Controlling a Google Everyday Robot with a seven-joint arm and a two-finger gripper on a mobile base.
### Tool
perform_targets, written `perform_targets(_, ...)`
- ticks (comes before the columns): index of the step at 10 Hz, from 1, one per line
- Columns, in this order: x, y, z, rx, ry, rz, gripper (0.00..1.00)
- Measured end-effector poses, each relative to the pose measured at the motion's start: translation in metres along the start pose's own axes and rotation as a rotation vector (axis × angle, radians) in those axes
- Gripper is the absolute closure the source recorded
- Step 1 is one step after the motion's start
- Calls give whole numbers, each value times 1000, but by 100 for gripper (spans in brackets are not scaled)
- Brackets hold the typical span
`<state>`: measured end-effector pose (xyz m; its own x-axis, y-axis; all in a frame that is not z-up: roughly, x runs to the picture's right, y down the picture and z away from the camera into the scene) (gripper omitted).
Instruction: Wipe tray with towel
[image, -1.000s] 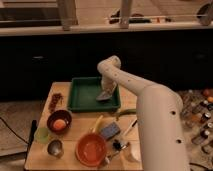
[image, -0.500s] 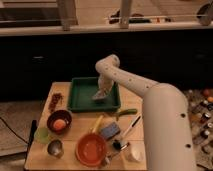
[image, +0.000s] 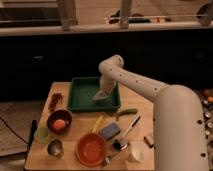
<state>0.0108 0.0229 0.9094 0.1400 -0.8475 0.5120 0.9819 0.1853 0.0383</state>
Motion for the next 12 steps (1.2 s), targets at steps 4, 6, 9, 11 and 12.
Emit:
perform_targets(4, 1, 1, 0, 0, 1, 3, 100)
perform_targets(6, 0, -1, 0, 1, 0, -1, 100)
perform_targets(9, 0, 0, 0, 0, 0, 1, 100)
perform_targets(11, 0, -1, 1, 0, -1, 0, 100)
perform_targets(12, 0, -1, 1, 0, -1, 0, 100)
